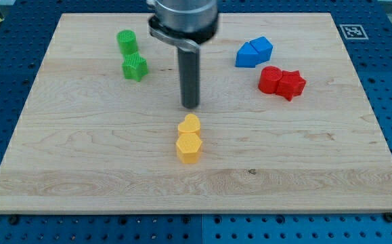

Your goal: Slide red star along with red circle to the center

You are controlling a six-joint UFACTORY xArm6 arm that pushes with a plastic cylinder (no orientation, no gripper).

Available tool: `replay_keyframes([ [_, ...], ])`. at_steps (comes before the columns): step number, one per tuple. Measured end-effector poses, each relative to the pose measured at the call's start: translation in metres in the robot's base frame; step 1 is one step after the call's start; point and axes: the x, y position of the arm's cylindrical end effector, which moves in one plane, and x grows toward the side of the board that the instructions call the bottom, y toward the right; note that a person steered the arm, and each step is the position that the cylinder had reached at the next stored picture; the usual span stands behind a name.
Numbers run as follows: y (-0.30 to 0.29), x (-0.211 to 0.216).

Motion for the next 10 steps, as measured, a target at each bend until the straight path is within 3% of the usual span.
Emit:
replay_keyframes([
  [2,0.040,0.009],
  [4,0.228,0.011],
  [5,0.250,-0.016],
  [6,0.251,-0.055],
  [7,0.236,-0.055],
  [10,0.087,-0.040],
])
